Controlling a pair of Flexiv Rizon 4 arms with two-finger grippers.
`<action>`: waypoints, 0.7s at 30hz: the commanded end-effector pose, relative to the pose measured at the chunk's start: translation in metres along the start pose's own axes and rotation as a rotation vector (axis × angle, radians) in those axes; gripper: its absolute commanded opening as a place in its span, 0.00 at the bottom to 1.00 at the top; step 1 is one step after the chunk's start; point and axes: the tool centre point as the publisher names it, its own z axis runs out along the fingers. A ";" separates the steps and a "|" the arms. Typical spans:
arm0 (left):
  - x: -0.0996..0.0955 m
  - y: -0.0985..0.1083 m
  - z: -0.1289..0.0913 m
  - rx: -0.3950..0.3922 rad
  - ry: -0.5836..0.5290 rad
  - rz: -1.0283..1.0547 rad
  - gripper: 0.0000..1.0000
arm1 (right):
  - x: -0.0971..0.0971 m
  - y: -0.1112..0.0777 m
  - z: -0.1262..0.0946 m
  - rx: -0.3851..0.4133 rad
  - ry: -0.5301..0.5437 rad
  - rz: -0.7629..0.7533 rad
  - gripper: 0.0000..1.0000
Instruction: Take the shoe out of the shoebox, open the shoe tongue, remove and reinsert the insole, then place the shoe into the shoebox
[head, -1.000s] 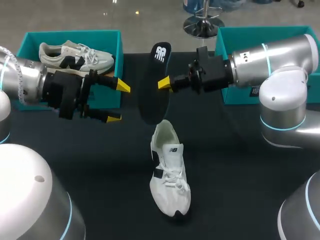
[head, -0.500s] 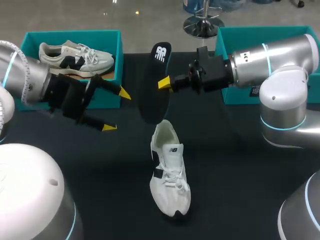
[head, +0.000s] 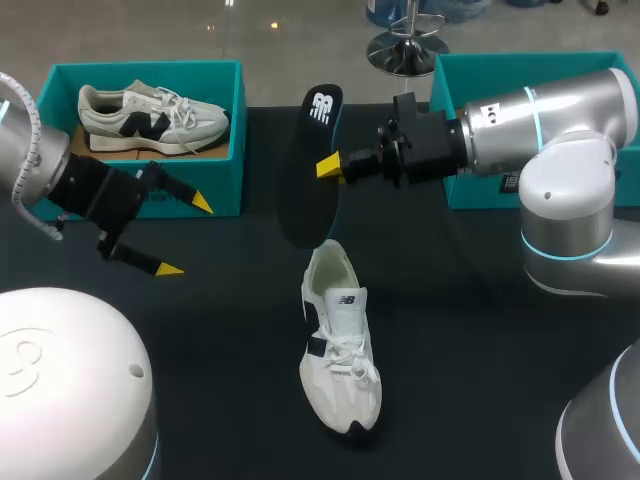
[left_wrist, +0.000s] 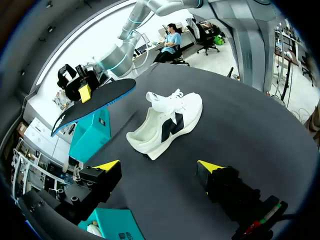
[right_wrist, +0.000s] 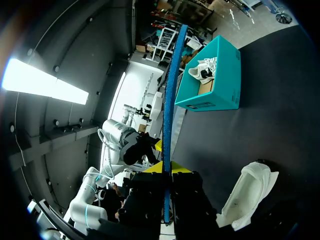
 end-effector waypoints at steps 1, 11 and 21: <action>-0.001 -0.012 -0.008 -0.175 0.118 -0.021 1.00 | 0.000 0.001 0.002 0.000 -0.003 0.000 0.00; -0.001 -0.012 -0.008 -0.175 0.118 -0.021 1.00 | 0.000 0.001 0.002 0.000 -0.003 0.000 0.00; -0.014 0.005 0.000 -0.232 0.229 -0.404 1.00 | 0.000 0.001 0.002 0.000 -0.003 0.000 0.00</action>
